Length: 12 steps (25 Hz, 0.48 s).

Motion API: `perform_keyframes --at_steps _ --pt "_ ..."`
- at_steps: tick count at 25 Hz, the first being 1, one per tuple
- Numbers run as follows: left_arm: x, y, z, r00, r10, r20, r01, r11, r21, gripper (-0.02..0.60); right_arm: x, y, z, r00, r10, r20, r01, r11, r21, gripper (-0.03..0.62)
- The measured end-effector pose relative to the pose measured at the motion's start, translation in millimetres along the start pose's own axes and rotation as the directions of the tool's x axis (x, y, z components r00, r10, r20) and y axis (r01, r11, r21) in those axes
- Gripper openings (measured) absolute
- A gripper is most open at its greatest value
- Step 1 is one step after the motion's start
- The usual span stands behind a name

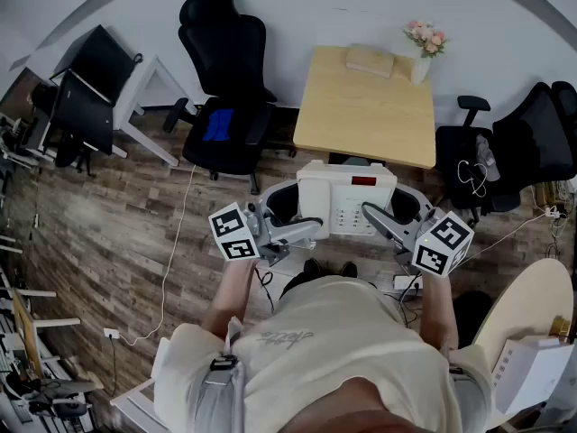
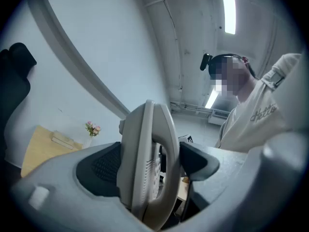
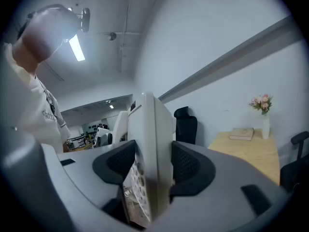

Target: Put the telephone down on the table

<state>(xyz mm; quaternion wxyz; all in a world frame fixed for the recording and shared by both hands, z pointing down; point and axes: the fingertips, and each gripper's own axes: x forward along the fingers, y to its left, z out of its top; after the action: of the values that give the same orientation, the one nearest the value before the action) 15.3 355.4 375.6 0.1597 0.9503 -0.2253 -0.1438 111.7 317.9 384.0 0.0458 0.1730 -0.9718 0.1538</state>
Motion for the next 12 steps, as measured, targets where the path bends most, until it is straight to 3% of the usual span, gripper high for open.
perform_keyframes --at_steps 12 --pt "-28 15 3 1.000 -0.021 -0.016 0.021 1.000 -0.008 0.375 30 11 -4 1.000 -0.003 0.025 0.004 1.000 -0.005 0.225"
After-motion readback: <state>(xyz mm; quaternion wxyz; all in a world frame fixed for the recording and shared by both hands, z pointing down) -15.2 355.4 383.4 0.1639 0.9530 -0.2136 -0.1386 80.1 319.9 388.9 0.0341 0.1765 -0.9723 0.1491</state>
